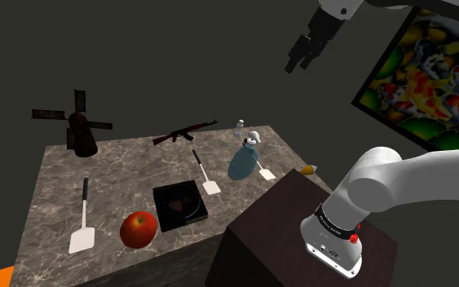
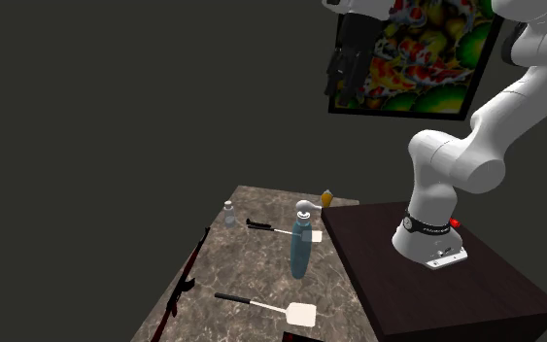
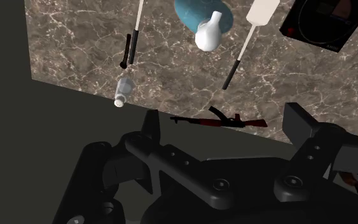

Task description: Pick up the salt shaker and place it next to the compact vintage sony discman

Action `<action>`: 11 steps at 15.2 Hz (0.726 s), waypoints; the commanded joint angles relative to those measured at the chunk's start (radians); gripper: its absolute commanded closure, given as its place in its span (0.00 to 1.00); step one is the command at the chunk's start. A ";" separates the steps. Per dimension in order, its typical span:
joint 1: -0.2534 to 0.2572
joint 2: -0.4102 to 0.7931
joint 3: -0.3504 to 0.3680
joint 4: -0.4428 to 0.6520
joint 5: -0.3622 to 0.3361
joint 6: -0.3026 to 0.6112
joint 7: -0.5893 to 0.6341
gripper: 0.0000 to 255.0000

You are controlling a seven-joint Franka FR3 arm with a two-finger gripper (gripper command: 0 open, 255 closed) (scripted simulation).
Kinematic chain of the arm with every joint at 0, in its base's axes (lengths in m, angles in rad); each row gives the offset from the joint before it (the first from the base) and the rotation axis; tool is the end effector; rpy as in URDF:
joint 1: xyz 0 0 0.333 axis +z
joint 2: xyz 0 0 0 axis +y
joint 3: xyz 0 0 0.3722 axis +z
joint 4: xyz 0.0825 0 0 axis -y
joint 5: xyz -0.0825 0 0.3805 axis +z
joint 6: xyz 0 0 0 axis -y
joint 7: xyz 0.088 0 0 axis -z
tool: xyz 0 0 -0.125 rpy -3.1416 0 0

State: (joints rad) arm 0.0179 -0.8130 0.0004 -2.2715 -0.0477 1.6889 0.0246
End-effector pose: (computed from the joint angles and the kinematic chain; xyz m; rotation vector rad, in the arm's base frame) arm 0.2695 -0.0004 0.6719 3.0778 -0.0096 0.3577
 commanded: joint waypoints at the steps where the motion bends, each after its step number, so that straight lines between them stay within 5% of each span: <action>1: 0.000 0.000 0.000 0.000 0.000 0.000 0.000 0.00; 11: -0.040 0.165 -0.105 -0.155 -0.018 0.331 -0.041 0.00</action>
State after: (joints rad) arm -0.0198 -0.6732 -0.0971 -2.4189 -0.0664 1.9841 -0.0151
